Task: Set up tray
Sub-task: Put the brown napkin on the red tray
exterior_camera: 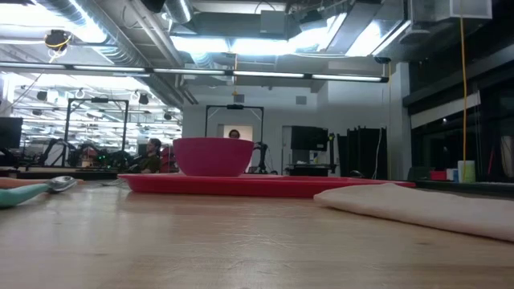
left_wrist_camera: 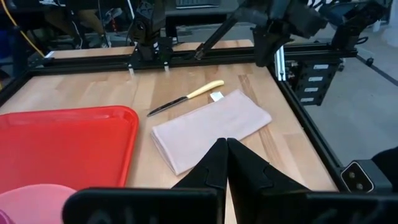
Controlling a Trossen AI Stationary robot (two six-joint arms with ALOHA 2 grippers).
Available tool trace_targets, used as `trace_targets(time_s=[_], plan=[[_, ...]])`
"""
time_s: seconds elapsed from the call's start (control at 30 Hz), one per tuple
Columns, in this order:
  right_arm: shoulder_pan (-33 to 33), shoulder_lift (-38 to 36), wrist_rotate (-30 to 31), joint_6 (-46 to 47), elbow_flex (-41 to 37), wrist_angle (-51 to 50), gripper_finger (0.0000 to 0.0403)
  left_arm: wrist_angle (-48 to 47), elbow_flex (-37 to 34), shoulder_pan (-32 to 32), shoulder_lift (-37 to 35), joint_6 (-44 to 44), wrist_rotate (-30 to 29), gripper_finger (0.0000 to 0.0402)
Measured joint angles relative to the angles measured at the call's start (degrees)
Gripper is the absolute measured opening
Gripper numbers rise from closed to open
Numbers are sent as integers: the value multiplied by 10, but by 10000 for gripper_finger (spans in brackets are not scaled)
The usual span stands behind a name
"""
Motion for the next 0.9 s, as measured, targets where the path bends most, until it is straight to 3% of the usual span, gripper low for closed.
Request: trace_targets(time_s=[0.17,0.57,0.9], plan=[[6,0,7,-12,-23,1,87,0,0,0,0,-22,0,5],[12,0,12,11,-98,9,224,0,0,1,0,-23,-2,5],[12,0,16,-22,-173,94,245,0,0,1,0,-39,-21,4]])
